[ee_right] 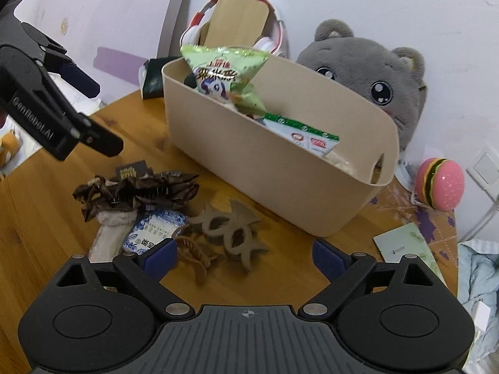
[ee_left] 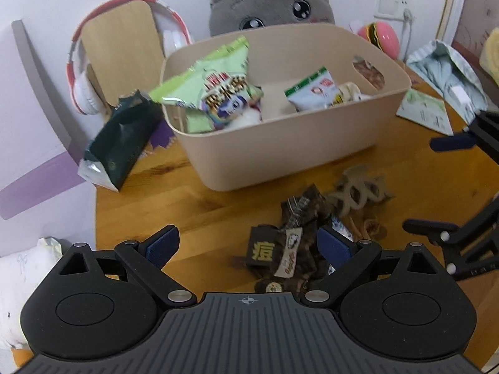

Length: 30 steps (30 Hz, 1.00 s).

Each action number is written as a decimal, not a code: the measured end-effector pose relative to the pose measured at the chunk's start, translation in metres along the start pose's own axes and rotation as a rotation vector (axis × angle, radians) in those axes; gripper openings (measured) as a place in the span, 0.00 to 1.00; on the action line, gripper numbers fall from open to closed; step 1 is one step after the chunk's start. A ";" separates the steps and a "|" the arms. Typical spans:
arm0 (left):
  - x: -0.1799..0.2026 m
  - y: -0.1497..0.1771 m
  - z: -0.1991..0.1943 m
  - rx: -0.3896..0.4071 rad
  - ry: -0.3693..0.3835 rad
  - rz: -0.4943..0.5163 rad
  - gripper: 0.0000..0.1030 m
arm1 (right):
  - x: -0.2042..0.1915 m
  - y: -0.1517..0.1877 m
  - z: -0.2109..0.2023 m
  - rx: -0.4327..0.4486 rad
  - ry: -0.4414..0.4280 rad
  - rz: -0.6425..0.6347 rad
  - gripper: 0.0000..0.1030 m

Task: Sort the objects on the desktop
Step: 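Move both tools back down to the clutter on the table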

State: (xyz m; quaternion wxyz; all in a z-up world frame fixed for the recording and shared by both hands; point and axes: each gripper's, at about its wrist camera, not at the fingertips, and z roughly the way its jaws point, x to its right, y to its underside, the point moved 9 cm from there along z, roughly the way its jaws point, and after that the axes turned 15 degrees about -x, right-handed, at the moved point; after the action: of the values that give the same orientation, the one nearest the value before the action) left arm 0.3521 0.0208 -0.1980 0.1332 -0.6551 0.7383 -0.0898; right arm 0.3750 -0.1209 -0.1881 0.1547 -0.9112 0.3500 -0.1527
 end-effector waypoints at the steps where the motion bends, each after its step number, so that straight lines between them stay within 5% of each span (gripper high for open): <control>1: 0.002 0.000 0.003 -0.009 0.005 0.004 0.94 | 0.001 -0.001 0.003 -0.005 -0.001 -0.002 0.92; 10: 0.020 0.008 0.029 -0.072 0.078 0.010 0.94 | 0.011 -0.004 0.033 -0.047 -0.018 -0.018 0.92; 22: 0.009 0.021 0.055 -0.117 0.161 -0.183 0.92 | 0.008 -0.012 0.061 -0.064 -0.069 -0.110 0.87; 26: 0.009 0.019 0.060 -0.123 0.221 -0.249 0.66 | 0.012 -0.018 0.065 -0.050 -0.100 -0.097 0.87; 30: 0.011 0.019 0.065 -0.147 0.232 -0.278 0.66 | 0.014 -0.021 0.069 -0.044 -0.136 -0.088 0.86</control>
State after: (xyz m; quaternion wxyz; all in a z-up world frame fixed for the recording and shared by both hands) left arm 0.3532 0.0149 -0.2668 -0.0147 -0.7440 0.6557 -0.1279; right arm 0.4243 -0.1036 -0.2394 0.1511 -0.9371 0.3017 -0.0895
